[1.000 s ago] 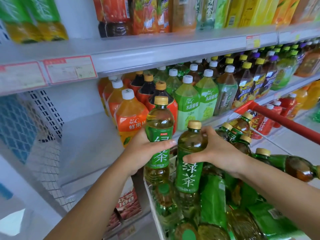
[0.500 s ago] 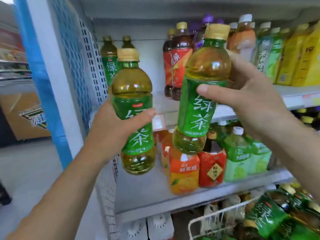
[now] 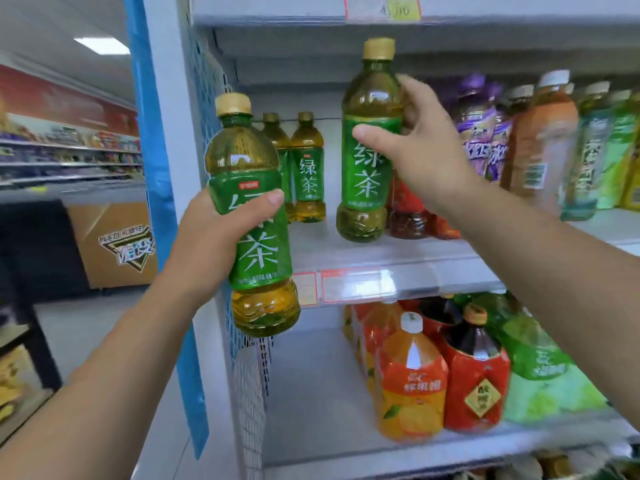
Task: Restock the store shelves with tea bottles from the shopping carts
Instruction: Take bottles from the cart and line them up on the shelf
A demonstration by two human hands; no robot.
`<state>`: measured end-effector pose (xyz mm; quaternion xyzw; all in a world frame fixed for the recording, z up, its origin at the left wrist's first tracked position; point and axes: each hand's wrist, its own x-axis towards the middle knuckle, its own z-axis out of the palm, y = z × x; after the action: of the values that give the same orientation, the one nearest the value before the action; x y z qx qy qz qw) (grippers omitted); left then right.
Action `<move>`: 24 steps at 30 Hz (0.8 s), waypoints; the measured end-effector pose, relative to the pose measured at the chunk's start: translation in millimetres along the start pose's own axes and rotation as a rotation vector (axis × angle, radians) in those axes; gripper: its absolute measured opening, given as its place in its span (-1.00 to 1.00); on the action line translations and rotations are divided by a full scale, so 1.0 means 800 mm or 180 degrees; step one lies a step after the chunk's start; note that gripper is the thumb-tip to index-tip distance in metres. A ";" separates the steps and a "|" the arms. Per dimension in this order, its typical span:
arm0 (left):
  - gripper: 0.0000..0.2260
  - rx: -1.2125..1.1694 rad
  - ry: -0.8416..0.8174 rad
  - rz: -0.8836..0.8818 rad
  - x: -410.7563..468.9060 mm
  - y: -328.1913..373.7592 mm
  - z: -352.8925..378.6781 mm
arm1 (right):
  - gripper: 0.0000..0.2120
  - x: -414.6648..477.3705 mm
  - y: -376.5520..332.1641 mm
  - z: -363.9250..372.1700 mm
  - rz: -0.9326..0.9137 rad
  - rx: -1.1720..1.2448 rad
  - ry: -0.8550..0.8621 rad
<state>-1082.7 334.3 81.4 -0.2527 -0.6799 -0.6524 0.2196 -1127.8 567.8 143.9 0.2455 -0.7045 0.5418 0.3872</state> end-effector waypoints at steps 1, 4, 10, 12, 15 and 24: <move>-0.72 0.0021 -0.0009 0.0009 0.002 0.000 -0.003 | -0.28 0.006 0.010 0.008 0.0068 -0.0012 -0.0027; -0.67 0.0057 0.0005 0.0074 0.006 0.005 -0.013 | -0.33 0.015 0.041 0.026 0.0384 -0.0029 -0.0163; -0.60 0.0214 0.0165 0.0156 0.019 0.018 -0.034 | -0.28 0.015 0.060 0.035 0.0602 -0.0135 -0.0264; -0.64 0.0207 0.0154 0.0150 0.022 0.018 -0.036 | -0.12 0.004 0.066 0.030 0.0619 -0.0524 -0.0525; -0.69 0.0324 0.0079 0.0152 0.026 0.021 -0.035 | -0.12 0.000 0.077 0.029 0.1078 -0.0867 -0.0624; -0.63 0.0623 0.0014 0.0345 0.055 0.041 -0.040 | -0.46 0.055 0.125 0.084 0.1577 -0.1628 -0.0888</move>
<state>-1097.3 305.7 135.9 -0.2650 -0.7252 -0.5706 0.2796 -1248.5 535.8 115.0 0.0346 -0.9008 0.3870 0.1937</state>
